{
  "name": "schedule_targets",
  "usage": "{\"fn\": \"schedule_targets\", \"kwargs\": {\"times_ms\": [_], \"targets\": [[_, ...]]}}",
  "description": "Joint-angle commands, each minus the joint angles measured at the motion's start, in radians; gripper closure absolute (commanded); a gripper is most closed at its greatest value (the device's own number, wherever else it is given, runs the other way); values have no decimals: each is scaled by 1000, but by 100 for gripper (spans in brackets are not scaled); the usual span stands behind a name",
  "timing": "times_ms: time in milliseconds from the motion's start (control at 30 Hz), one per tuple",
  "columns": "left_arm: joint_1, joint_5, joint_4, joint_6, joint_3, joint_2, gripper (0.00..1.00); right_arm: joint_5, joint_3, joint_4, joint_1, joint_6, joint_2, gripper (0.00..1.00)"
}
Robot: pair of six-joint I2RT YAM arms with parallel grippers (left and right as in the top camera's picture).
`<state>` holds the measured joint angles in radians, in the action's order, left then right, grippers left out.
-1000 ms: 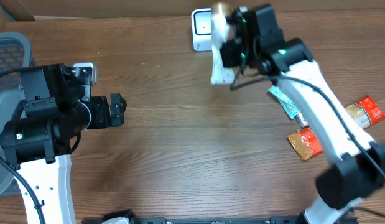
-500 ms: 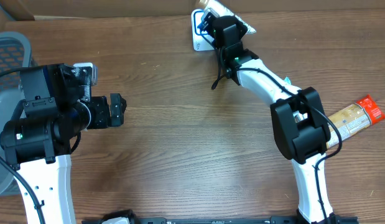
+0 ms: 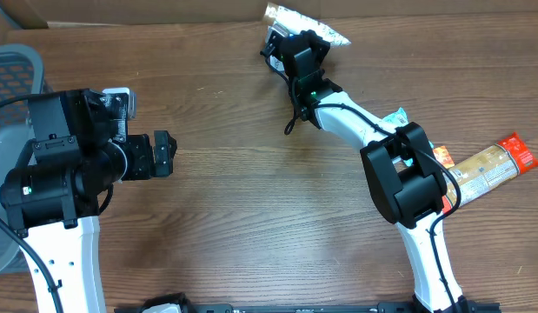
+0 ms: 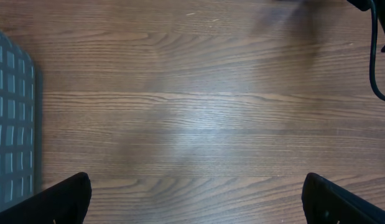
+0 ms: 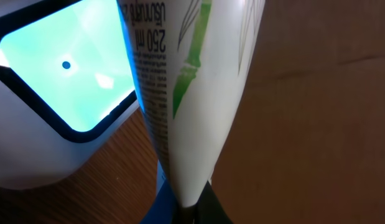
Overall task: Scan the item barcode
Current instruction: 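Hold the white tube in front of the scanner, then carry the tube right and drop it by the other items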
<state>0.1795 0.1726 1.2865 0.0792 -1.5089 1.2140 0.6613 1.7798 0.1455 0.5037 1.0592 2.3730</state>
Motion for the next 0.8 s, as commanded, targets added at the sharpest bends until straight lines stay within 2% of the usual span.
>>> {"fn": "schedule_targets", "kwargs": {"times_ms": [0, 200, 267, 333, 400, 433, 467, 500, 567, 600, 667, 767], "targets": [[3, 11, -4, 11, -16, 3, 0, 34, 31, 26, -3, -3, -13, 96], [3, 11, -4, 11, -16, 3, 0, 58, 31, 16, 1, -16, -43, 96], [3, 11, -4, 11, -16, 3, 0, 60, 31, -29, 5, -69, -78, 96], [3, 11, -4, 11, -16, 3, 0, 15, 31, -221, 19, -238, -187, 96], [3, 11, -4, 11, -16, 3, 0, -128, 31, -511, 25, -477, -366, 96], [3, 11, -4, 11, -16, 3, 0, -242, 31, -671, 25, -632, -468, 96], [3, 11, -4, 11, -16, 3, 0, -334, 31, -762, 21, -742, -526, 96], [3, 11, -4, 11, -16, 3, 1, -499, 31, -890, 3, -914, -610, 96], [3, 11, -4, 11, -16, 3, 0, -675, 31, -1003, -35, -1061, -684, 96], [3, 11, -4, 11, -16, 3, 0, -823, 31, -1109, -90, -1183, -733, 96], [3, 11, -4, 11, -16, 3, 0, -920, 31, -1219, -158, -1248, -750, 96], [3, 11, -4, 11, -16, 3, 0, -933, -50, -1345, -302, -1318, -740, 96]]}}
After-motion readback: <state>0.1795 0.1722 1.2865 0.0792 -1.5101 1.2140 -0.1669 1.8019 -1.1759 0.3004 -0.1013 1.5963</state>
